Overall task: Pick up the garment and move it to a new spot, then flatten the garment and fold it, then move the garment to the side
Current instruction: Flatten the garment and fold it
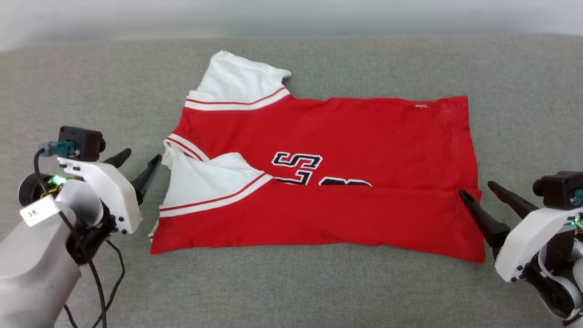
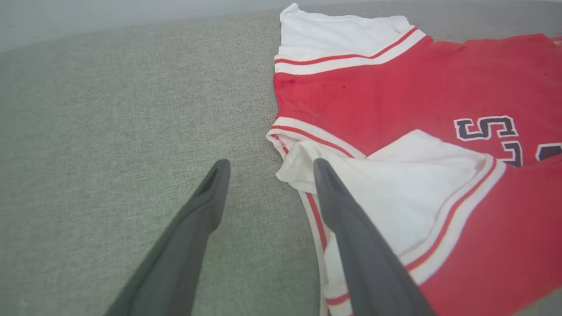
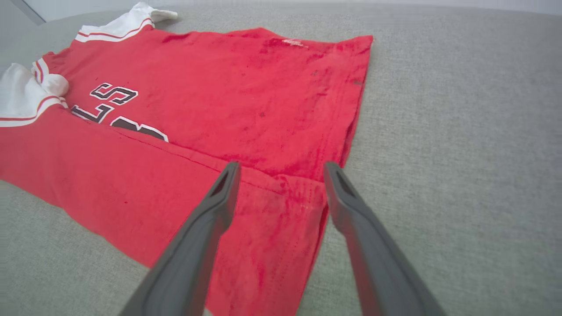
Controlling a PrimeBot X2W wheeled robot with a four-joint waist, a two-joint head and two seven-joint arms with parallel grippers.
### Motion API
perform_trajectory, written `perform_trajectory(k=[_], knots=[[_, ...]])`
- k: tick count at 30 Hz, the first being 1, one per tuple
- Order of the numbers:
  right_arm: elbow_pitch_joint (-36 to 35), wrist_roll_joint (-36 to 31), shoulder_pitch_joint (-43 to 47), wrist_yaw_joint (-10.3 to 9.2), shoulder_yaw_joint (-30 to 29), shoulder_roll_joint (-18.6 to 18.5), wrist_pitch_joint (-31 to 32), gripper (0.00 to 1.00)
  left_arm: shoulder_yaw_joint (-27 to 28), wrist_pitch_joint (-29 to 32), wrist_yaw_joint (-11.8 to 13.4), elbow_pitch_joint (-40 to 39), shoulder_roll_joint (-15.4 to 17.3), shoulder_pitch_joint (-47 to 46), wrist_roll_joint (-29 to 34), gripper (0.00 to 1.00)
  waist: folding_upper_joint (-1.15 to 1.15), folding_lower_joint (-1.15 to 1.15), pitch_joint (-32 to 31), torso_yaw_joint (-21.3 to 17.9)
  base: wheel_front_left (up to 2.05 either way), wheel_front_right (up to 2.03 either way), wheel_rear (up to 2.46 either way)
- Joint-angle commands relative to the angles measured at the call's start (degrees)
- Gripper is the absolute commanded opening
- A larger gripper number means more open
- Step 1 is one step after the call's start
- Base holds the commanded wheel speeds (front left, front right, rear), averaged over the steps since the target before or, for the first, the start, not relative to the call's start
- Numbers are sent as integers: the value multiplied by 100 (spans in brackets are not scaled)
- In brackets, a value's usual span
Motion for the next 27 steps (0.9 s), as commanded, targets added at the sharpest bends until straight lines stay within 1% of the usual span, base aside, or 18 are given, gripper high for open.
perform_trajectory(k=[1, 6, 7, 10, 12, 13, 14, 18, 27], knots=[[-30, -35, 103, -7, -42, 30, 22, 100, -59, 250, -7, -90, 83, -108, -99, 100, 0, 0, -212, 109, 0, 0, 0], [-81, -95, 217, -7, -140, 83, 82, 100, -329, 1519, -10, -462, 351, -211, -548, 100, 0, 0, -433, 195, 0, 0, 0], [-81, -95, 217, -7, -140, 83, 82, 100, -329, 1519, -10, -462, 351, -211, -548, 100, 0, 0, -433, 195, 0, 0, 0], [-125, -112, 279, -7, -166, 130, 136, 100, -449, 2182, -10, -706, 520, -295, -750, 100, 0, 0, -498, 211, 0, 0, 0], [-146, -137, 311, -7, -173, 153, 167, 100, -557, 2558, -11, -826, 571, -289, -851, 100, 0, 0, -514, 208, 0, 0, 0], [-173, -152, 313, -7, -186, 174, 186, 100, -615, 2863, -11, -923, 597, -289, -953, 100, 0, 0, -513, 198, 0, 0, 0], [-173, -152, 313, -7, -186, 174, 186, 100, -615, 2863, -11, -923, 597, -289, -953, 100, 0, 0, -513, 198, 0, 0, 0], [-236, -171, 299, -7, -196, 220, 237, 100, -757, 3308, -9, -989, 647, -207, -1065, 100, 0, 0, -448, 127, 0, 0, 0], [-290, -237, 168, -7, -208, 315, 299, 100, -1057, 3635, 1, -745, 574, 60, -1074, 100, 0, 0, -203, -75, 0, 0, 0]])
